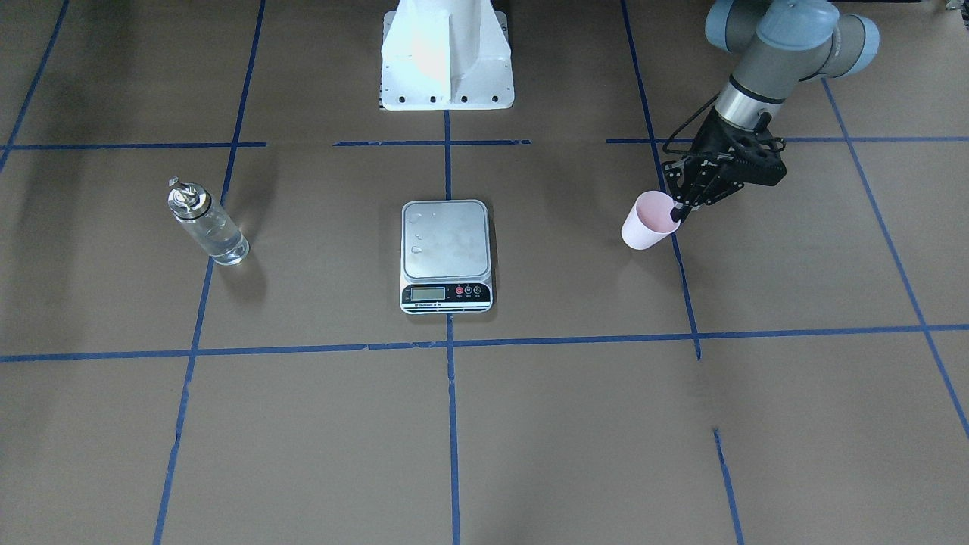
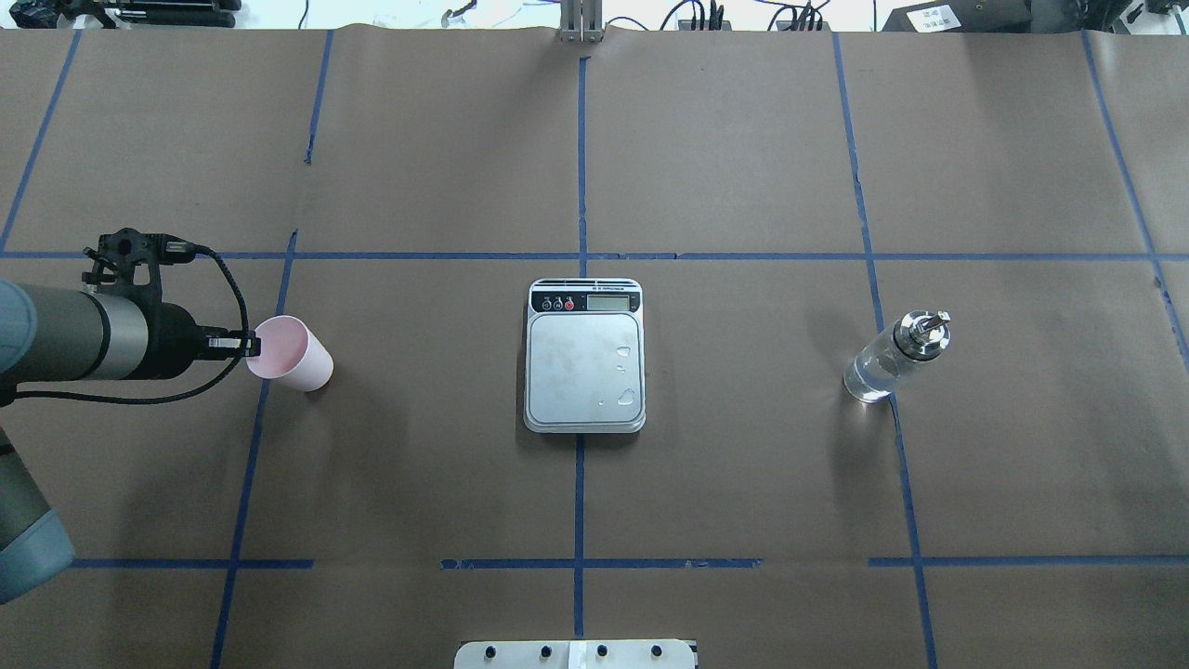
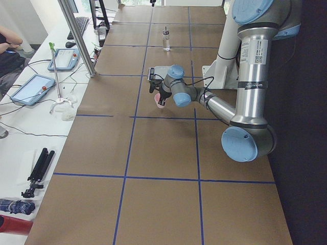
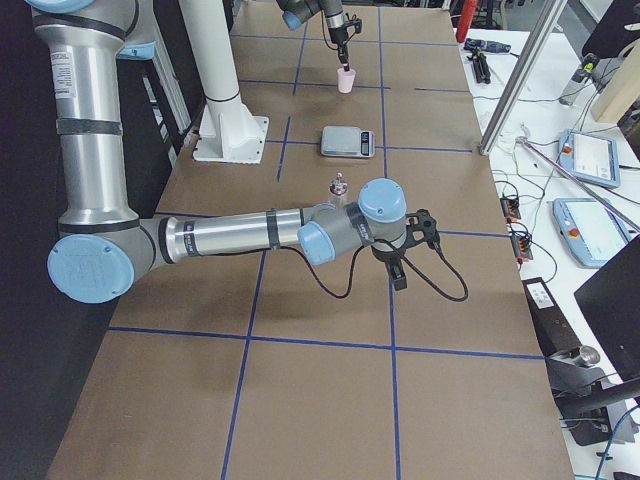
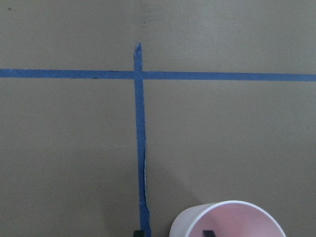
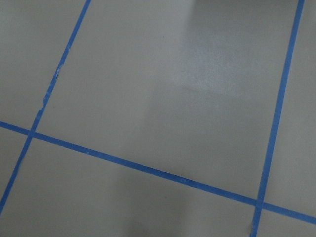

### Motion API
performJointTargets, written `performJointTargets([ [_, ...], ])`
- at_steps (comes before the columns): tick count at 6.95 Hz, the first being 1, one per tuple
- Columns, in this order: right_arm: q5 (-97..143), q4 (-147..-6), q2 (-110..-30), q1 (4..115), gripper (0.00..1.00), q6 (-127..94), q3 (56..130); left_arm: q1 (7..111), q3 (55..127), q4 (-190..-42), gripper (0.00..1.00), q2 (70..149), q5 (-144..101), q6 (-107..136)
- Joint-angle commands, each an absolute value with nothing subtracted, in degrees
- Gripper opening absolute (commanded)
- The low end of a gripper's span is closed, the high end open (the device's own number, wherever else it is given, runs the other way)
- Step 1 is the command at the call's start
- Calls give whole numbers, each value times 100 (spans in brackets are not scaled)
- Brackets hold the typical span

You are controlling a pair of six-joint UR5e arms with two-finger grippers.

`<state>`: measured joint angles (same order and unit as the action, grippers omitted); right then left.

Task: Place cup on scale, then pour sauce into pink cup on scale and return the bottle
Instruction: 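Carry the pink cup with the left gripper onto the scale and release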

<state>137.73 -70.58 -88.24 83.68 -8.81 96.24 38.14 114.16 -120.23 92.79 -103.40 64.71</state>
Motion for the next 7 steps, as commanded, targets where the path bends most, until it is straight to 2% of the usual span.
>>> performJointTargets([
  [1, 13772, -7066, -8824, 8367, 100, -905, 9624, 3649, 11602, -10642, 0, 10478, -9812, 6826],
  [2, 13772, -7066, -8824, 8367, 100, -905, 9624, 3500, 11584, -9921, 0, 11173, -9739, 6960],
  [4, 13773, -7066, -8824, 8367, 100, -914, 9633, 2763, 11418, -9747, 0, 11950, -9197, 7740],
  [7, 13781, -7066, -8824, 8376, 100, -923, 9650, 2619, 10356, -9756, 0, 12839, -9062, 7901],
])
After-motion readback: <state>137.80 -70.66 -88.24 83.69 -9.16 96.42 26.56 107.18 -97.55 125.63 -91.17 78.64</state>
